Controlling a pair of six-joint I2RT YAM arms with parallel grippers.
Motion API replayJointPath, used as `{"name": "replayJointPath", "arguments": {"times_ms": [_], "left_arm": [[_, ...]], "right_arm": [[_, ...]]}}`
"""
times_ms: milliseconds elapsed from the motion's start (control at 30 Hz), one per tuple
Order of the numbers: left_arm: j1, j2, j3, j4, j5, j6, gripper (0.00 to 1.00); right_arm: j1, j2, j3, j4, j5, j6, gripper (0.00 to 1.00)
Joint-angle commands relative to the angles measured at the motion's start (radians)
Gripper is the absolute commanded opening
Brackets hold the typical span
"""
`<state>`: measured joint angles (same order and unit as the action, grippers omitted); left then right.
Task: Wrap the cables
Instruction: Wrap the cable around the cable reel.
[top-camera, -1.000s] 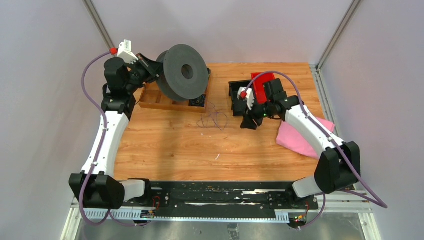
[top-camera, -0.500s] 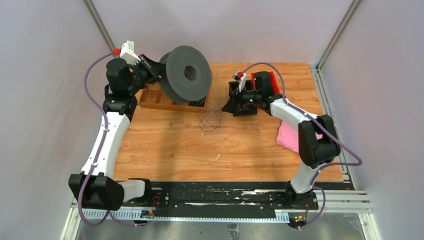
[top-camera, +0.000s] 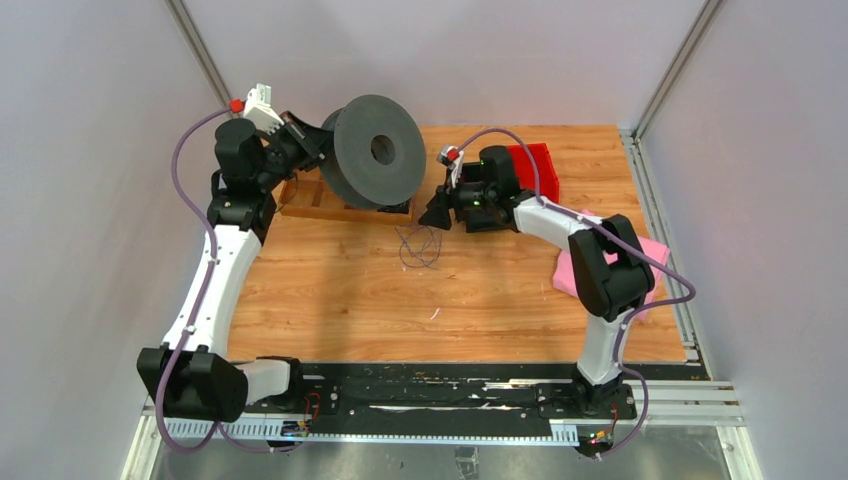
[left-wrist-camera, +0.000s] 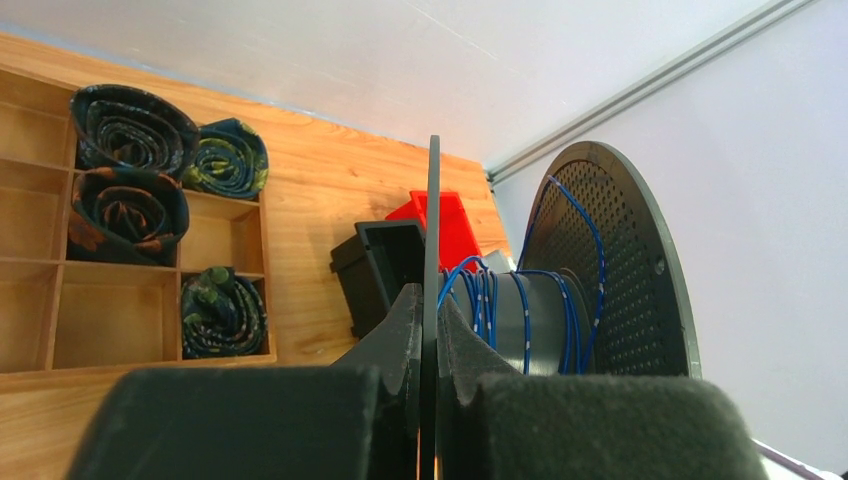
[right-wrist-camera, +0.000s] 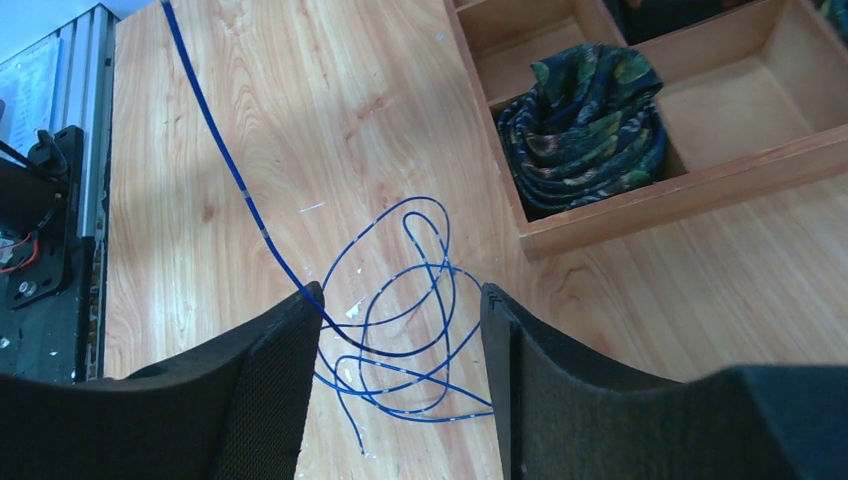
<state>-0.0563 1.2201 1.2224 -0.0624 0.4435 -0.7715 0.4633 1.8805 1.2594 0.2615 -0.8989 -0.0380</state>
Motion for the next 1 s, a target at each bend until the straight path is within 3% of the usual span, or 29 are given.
{"name": "replayJointPath", "arguments": {"times_ms": [0,167,267,500,633,967], "left_arm": [[-0.005,-0.047,0.009,0.078,0.012,-0.039,0.01],[-0.006,-0.056,0.008,0.07,-0.009,-0.058,0.0],[-0.005,-0.054,0.0,0.063,-0.041,-0.08,0.0],[-0.029,-0.027,0.034,-0.041,-0.194,0.016,0.0],[-0.117,0.002,0.073,-0.123,-0.369,0.147,0.0],[-0.258,0.029,0.073,-0.126,-0.62,0.361,0.0]], "right_arm": [[0.037,0.028,0.019,0.017,-0.028,-0.016,0.54],[0.039,0.013,-0.031,0.054,-0.041,0.023,0.17],[0.046,-0.026,-0.1,0.117,-0.044,0.094,0.04],[0.138,-0.166,-0.176,0.042,0.015,0.157,0.01],[0.239,-0.263,-0.204,-0.015,0.047,0.179,0.01],[0.331,-0.288,-0.105,-0.163,0.017,0.176,0.01]]}}
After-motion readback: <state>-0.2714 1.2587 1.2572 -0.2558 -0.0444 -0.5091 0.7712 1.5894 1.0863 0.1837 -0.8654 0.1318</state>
